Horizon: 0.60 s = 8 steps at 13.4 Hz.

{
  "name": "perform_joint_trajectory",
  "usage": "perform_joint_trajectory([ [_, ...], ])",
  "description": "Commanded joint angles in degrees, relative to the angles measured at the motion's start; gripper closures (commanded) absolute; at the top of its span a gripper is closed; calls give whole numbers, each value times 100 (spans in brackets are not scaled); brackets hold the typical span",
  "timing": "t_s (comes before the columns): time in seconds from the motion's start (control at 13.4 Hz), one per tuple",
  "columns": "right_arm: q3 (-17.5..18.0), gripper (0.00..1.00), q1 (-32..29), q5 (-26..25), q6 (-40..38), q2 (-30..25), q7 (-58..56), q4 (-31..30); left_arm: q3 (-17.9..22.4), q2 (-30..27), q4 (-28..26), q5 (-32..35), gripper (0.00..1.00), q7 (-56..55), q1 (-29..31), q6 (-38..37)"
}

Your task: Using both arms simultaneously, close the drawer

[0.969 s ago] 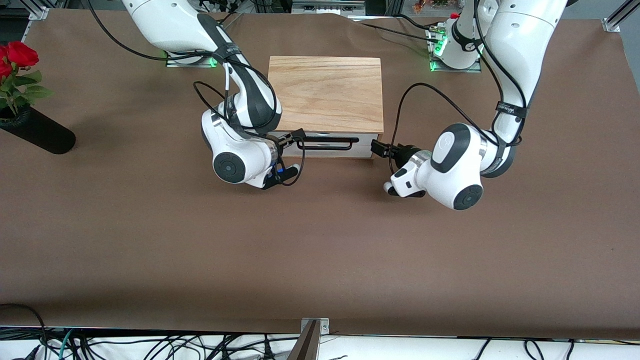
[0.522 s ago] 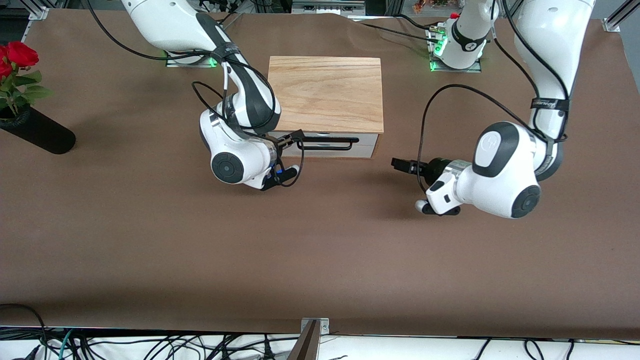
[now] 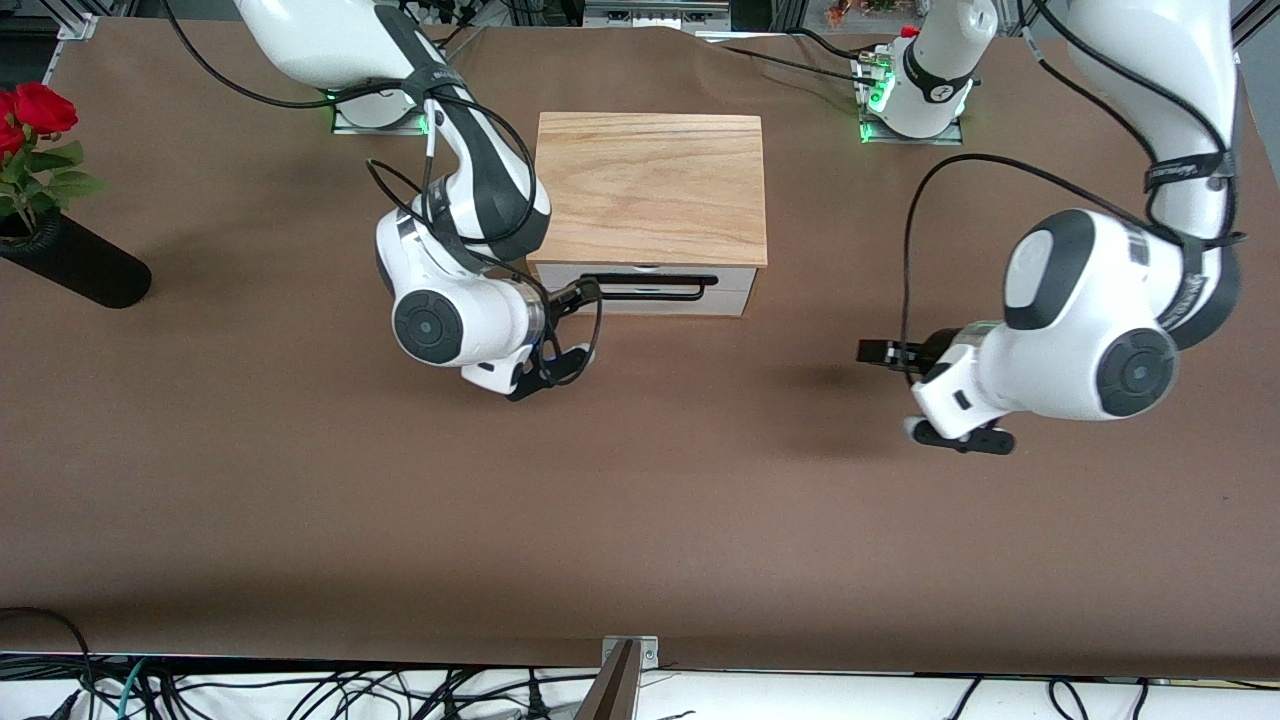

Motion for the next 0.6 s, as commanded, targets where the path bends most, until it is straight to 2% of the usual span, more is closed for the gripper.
perform_joint_trajectory([
  [0.0,-272,0,24,-705,1,-38,-19,443,-7,-312,0,425,0,120,153,-59],
  [0.22,-755,0,16,-1067,194,-38,-63,761,-16,-716,-9,681,0,137,380,-59],
  [0.45,-1309,0,-72,-1006,230,-152,-55,761,-34,-1094,-35,1032,0,146,443,-86],
  [0.52,-1354,0,-194,-989,230,-178,-55,761,-34,-1182,-44,1085,0,164,460,-103],
])
